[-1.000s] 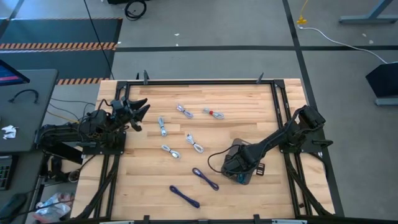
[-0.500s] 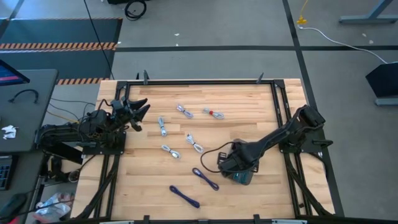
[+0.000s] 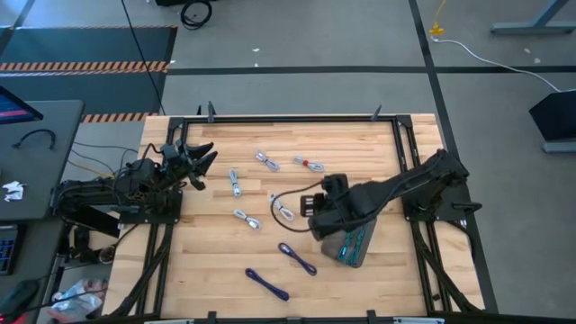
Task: Pick and place USB-C Cables
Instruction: Put the bottom light blue charger cable into the gray bin
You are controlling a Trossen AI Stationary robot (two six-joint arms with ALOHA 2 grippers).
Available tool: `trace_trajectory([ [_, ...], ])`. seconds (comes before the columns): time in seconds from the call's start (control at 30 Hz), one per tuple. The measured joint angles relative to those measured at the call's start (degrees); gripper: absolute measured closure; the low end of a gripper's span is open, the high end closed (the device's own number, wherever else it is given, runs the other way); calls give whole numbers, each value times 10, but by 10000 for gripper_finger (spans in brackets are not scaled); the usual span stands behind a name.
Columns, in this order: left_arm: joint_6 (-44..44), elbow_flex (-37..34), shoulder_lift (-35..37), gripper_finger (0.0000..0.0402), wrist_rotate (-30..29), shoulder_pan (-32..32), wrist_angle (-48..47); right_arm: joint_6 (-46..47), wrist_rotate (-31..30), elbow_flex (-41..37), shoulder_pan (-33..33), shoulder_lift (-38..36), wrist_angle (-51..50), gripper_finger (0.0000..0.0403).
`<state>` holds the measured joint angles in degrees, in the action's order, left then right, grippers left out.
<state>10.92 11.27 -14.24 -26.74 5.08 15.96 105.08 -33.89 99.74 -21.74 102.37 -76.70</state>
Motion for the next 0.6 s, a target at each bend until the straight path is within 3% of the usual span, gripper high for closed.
trace_trajectory([
  [0.2,0,0,0,230,0,0,0,-130,-9,60,25,0,7,270],
  [0.47,-2,0,0,230,0,0,0,-274,82,70,39,0,137,270],
  [0.6,-2,0,0,230,0,0,0,-296,86,70,38,0,175,270],
])
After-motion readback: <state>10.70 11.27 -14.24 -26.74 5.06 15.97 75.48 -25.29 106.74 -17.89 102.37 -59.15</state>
